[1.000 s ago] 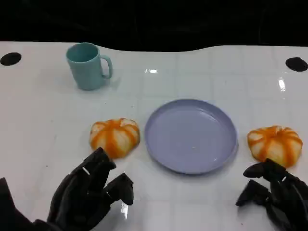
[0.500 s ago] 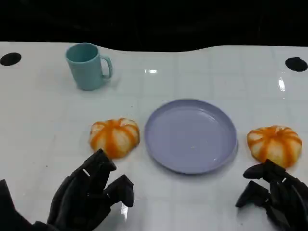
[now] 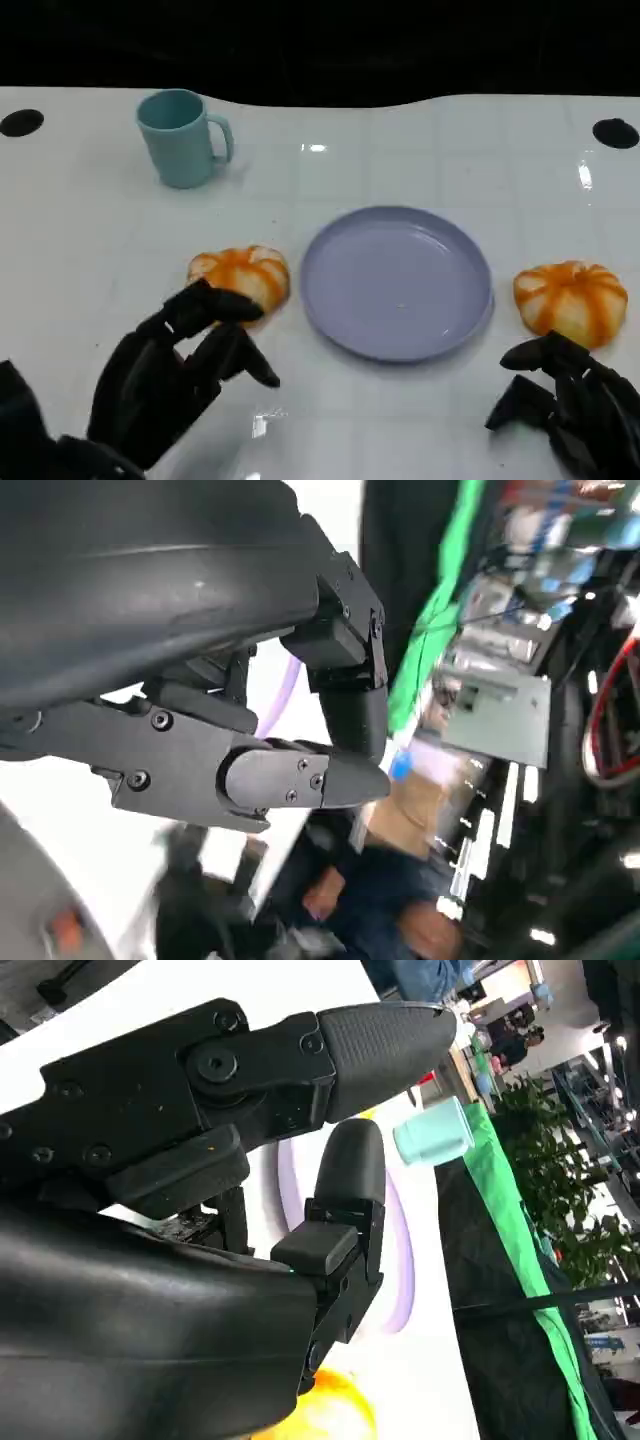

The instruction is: Grasp the bread from the table and place it into the plate.

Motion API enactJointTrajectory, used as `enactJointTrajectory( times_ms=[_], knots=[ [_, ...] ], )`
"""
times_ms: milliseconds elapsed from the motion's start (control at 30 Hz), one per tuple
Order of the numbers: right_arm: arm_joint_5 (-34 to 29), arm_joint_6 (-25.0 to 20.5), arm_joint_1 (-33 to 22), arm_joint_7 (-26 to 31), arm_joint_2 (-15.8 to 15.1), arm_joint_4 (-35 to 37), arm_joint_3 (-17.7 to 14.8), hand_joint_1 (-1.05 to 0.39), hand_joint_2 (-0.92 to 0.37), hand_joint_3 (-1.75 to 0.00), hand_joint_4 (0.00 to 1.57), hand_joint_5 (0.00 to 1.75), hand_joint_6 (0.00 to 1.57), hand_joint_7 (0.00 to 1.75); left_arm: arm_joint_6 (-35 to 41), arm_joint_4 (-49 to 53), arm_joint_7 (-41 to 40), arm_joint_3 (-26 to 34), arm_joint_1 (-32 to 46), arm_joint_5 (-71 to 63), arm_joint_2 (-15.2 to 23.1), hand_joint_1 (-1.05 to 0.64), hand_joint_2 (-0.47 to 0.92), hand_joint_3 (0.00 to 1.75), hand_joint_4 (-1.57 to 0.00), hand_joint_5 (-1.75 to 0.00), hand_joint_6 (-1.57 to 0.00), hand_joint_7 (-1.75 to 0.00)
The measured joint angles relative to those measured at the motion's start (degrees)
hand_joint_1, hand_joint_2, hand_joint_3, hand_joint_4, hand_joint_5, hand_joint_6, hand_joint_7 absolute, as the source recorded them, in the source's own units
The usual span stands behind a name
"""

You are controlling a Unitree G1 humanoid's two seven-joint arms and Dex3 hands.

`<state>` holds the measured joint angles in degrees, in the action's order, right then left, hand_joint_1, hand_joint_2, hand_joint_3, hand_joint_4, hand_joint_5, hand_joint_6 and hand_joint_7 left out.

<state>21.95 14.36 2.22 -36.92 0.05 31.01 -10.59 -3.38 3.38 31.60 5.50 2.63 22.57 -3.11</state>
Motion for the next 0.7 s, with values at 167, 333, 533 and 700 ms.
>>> enactJointTrajectory(
  times_ms=[167, 333, 533, 700],
  knots=[
    [0.0, 0.0, 0.0, 0.6, 0.0, -0.5, 0.2, -0.55, -0.92, -0.25, 0.65, 1.51, 0.61, 1.17, -2.9, -0.7, -1.7, -1.0, -0.5, -3.1, 0.5, -0.53, 0.92, 0.25, -0.46, -1.08, -0.59, -0.29],
    [0.1, 0.0, 0.0, 0.5, -0.1, -0.5, 0.2, -0.54, -0.92, -0.26, 0.66, 1.52, 0.59, 1.21, -15.9, 0.0, -4.8, -3.0, -4.3, -19.5, 8.2, -0.55, 0.92, 0.17, -0.3, -0.69, -0.46, -0.1],
    [0.0, 0.0, -0.1, 0.5, 0.0, -0.7, 0.3, -0.55, -0.92, -0.23, 0.65, 1.51, 0.6, 1.19, -19.6, -1.3, -13.8, -6.1, -8.0, -40.5, 16.0, -0.57, 0.92, 0.04, -0.15, -0.47, -0.36, -0.01],
    [0.1, 0.5, 0.2, -0.5, 0.1, 0.0, 0.3, -0.56, -0.92, -0.23, 0.66, 1.5, 0.61, 1.17, -19.3, -3.1, -18.3, -8.9, -11.9, -55.7, 23.4, -0.59, 0.92, 0.02, -0.02, -0.35, -0.27, 0.0]
  ],
)
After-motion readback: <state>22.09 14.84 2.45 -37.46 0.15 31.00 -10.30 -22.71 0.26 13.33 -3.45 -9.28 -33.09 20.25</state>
